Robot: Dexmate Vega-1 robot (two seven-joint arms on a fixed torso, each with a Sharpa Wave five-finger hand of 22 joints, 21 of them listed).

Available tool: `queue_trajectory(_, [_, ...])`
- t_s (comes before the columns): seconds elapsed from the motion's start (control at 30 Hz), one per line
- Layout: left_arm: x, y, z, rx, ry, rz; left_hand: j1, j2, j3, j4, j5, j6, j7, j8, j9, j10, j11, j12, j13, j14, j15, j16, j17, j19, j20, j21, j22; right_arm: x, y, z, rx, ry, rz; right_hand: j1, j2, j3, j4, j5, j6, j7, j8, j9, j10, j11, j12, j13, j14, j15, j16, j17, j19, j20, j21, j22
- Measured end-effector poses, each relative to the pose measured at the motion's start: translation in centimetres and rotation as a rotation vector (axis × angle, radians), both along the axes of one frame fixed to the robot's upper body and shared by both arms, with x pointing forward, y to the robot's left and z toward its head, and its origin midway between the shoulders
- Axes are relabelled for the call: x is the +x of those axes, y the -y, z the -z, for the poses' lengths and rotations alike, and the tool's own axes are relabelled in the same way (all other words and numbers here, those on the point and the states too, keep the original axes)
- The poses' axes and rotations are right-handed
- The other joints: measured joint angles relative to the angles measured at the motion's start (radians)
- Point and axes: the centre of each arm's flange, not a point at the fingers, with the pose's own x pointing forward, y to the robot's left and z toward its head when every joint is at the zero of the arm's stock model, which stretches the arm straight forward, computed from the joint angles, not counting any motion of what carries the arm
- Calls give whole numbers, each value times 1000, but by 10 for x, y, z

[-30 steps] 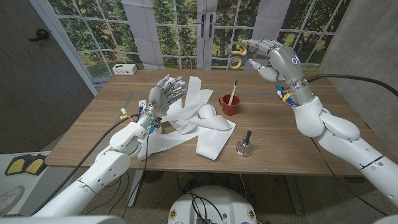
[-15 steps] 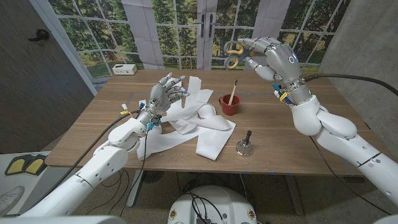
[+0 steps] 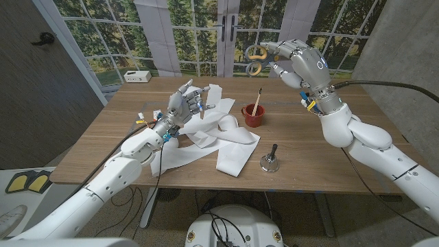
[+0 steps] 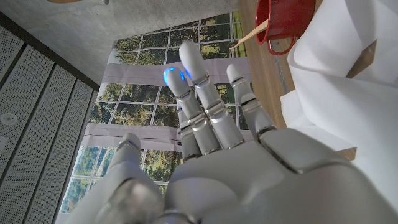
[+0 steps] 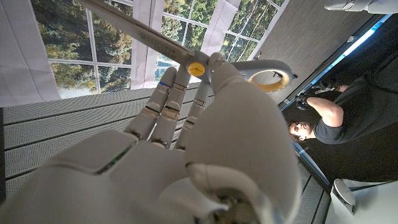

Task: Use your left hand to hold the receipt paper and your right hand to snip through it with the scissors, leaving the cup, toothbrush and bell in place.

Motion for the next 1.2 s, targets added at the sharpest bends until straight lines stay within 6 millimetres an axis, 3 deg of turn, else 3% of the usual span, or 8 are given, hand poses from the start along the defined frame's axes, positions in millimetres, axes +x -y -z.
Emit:
queue_trajectory(0.27, [3,3,-2,17,-19,41,16,-24,3,-9,0,46,21,0,0,33,-7,22,-4,37,-5,22,7,25,-21,8,2,0,-2,1,-17,20,-10,0,0,0,0,0,0,0,0,0,0,0,3,0,3,-3,-8,35,0,0,5,0])
queue_trajectory(0.67, [8,11,-4,82,-35,107,71,-73,10,-33,0,80,41,0,0,58,-9,94,86,58,-2,79,53,30,-16,17,16,0,-6,3,-36,52,-17,-4,-4,0,0,0,0,0,0,0,0,0,3,0,3,-3,-12,37,0,0,9,0])
queue_trajectory(1.0, [14,16,-2,71,-58,240,308,-53,59,-51,0,93,33,-11,2,56,-11,125,134,35,-7,124,60,18,-27,17,30,2,-9,8,-57,88,-13,-4,-4,0,0,-1,0,-11,0,-1,2,2,3,23,3,-4,-18,108,0,0,17,-5])
queue_trajectory(1.2, [17,18,0,61,-62,298,459,-43,68,-51,0,110,0,-11,4,56,-26,143,128,24,-7,154,51,-1,-39,21,35,4,-10,10,-68,94,-11,-4,-4,0,0,-3,0,-11,0,1,8,1,1,24,9,2,-20,108,0,0,25,-5])
